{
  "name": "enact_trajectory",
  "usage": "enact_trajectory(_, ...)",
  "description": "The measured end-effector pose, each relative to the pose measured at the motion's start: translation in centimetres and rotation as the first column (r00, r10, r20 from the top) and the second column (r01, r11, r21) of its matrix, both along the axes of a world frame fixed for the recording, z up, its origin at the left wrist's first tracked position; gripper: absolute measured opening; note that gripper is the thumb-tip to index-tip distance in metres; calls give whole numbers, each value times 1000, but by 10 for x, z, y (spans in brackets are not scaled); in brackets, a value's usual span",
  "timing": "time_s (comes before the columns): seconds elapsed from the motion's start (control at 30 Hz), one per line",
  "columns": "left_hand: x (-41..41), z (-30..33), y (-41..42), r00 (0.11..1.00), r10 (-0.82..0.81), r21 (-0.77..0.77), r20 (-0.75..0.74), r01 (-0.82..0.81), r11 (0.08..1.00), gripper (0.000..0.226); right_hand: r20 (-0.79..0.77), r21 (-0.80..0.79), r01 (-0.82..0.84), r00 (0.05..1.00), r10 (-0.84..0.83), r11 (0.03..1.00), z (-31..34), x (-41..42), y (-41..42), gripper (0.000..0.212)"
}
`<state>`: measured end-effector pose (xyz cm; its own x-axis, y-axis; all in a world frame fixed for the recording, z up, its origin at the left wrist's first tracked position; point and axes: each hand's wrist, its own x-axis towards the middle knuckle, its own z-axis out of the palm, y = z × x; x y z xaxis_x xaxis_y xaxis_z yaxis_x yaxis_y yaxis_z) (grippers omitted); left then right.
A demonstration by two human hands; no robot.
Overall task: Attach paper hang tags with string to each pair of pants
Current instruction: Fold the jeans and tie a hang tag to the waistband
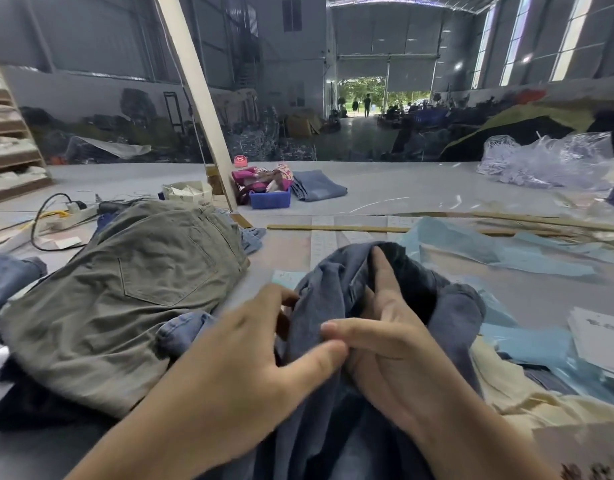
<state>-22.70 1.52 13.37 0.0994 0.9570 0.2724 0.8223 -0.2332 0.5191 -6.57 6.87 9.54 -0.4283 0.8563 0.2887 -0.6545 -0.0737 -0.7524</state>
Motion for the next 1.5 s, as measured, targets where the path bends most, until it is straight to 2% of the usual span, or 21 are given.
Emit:
enact_trajectory(0.07,-3,-3,4,999,51,-99,-5,-51,994,58,14,12,29,999,-29,1000,-3,-6,1,115)
enact_trajectory(0.13,-7,-7,12,982,84,-205,168,-49,978,52,8,24,30,1000,-30,999,-5,-8,1,118)
enact_trajectory(0.2,-9,-7,18,928,29,-293,372,88,952,41,21,34,54,998,-55,998,-6,-10,1,118)
enact_trajectory(0.3,-8,1,25,774,-30,-242,632,234,942,26,203,94,172,961,-188,981,-5,-10,1,116)
enact_trajectory(0.33,-8,6,28,708,-5,-207,706,213,955,20,360,177,235,888,-285,956,-2,-9,-1,115)
enact_trajectory(0.4,-5,20,35,585,44,-133,810,111,985,12,662,413,276,563,-494,868,10,-10,-7,108)
enact_trajectory(0.47,-1,34,40,537,34,-27,843,-22,999,24,630,693,300,192,-753,656,19,-9,-20,81)
enact_trajectory(0.5,3,41,42,541,19,31,841,-82,996,25,528,782,310,132,-839,541,25,-9,-28,55)
enact_trajectory(0.53,7,48,45,543,-4,88,840,-129,988,24,464,809,334,141,-875,483,30,-9,-36,34)
enact_trajectory(0.57,12,55,46,528,-33,137,849,-160,977,22,451,801,346,188,-873,488,35,-8,-44,31)
enact_trajectory(0.73,39,63,54,427,-81,156,900,-142,977,4,707,571,70,465,-534,818,36,-12,-52,72)
enact_trajectory(0.83,50,61,53,353,32,-54,935,52,997,17,640,272,0,747,-180,962,32,-15,-34,73)
enact_trajectory(0.93,41,64,42,376,-50,-108,925,388,915,13,425,149,142,885,-193,979,22,-20,-25,42)
enact_trajectory(0.97,35,63,36,411,-107,-81,906,415,906,15,362,85,193,908,-210,978,20,-20,-24,36)
enact_trajectory(1.0,27,58,30,528,-170,-25,832,341,940,16,299,15,219,930,-213,976,19,-20,-22,36)
enact_trajectory(1.07,14,39,13,839,-135,193,527,37,980,18,215,-83,250,950,-227,965,22,-18,-18,42)
enact_trajectory(1.1,10,30,2,923,-49,303,383,-76,950,23,199,-108,268,949,-244,957,26,-17,-15,42)
enact_trajectory(1.17,7,9,-16,961,40,371,275,-144,917,35,143,-151,300,950,-279,942,35,-18,-11,41)
enact_trajectory(1.23,4,-12,-25,955,58,350,290,-162,923,52,29,-190,273,962,-272,943,42,-23,-8,47)
enact_trajectory(1.37,-4,-34,-26,921,15,86,390,-53,995,100,-114,-159,192,971,-211,969,49,-35,-10,41)
enact_trajectory(1.5,-8,-49,-18,968,12,59,251,-27,998,87,-140,-140,199,966,-219,970,43,-38,-9,30)
